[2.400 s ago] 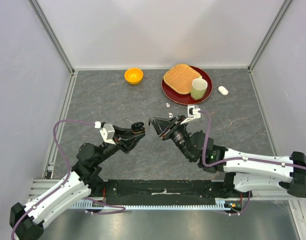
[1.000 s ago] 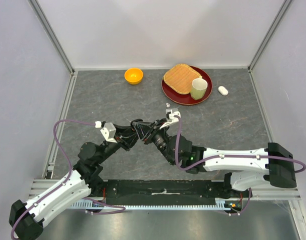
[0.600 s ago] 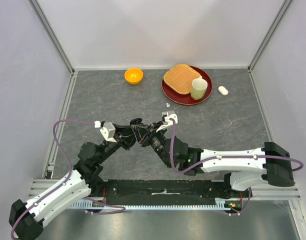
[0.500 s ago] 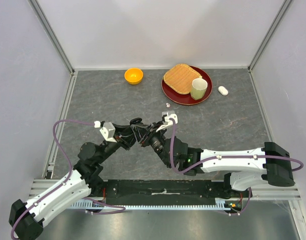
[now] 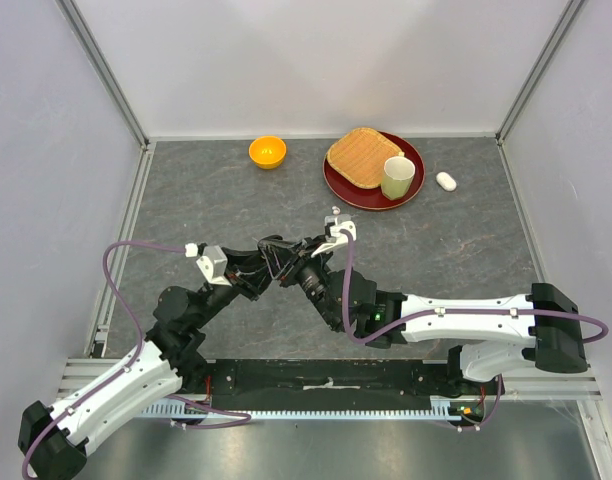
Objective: Insert the wireless bluetooth earbuds into the charging case
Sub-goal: Place the earbud in the charging case.
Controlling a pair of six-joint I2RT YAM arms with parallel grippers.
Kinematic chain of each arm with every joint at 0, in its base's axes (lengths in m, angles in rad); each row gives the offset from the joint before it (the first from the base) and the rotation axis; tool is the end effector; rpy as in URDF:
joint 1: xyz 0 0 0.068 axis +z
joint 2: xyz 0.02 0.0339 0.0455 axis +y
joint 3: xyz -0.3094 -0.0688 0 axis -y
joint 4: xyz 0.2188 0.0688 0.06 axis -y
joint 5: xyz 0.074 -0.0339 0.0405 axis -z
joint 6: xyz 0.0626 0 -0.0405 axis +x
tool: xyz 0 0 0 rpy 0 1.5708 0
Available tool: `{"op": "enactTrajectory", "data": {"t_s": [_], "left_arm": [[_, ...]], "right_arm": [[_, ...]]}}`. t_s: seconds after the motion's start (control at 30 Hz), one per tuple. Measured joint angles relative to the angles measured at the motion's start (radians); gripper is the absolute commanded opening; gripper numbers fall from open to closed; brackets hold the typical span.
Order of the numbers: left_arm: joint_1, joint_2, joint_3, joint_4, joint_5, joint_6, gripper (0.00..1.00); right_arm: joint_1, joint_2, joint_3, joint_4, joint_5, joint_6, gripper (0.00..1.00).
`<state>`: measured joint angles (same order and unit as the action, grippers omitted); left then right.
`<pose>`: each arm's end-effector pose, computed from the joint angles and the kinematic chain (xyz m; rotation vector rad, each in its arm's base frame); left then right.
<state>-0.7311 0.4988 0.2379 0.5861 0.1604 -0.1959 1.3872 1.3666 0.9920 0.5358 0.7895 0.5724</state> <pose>0.0706 -0.0768 0.3064 0.4816 1.2092 -0.8983 0.0984 0.2862 0.4112 0.0742 1.5429 1.0323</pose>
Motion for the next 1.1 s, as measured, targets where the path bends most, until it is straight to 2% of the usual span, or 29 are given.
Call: {"op": "enactTrajectory", "data": {"t_s": [0.8, 1.1], "left_arm": [[0.0, -0.041, 0.0, -0.024, -0.012, 0.0, 0.02], [-0.004, -0.031, -0.005, -0.031, -0.034, 0.0, 0.02]], "right_arm": [[-0.016, 0.027, 0.0, -0.007, 0.018, 0.043, 0.0], [-0.017, 0.013, -0.003, -0.07, 0.011, 0.078, 0.0]]}}
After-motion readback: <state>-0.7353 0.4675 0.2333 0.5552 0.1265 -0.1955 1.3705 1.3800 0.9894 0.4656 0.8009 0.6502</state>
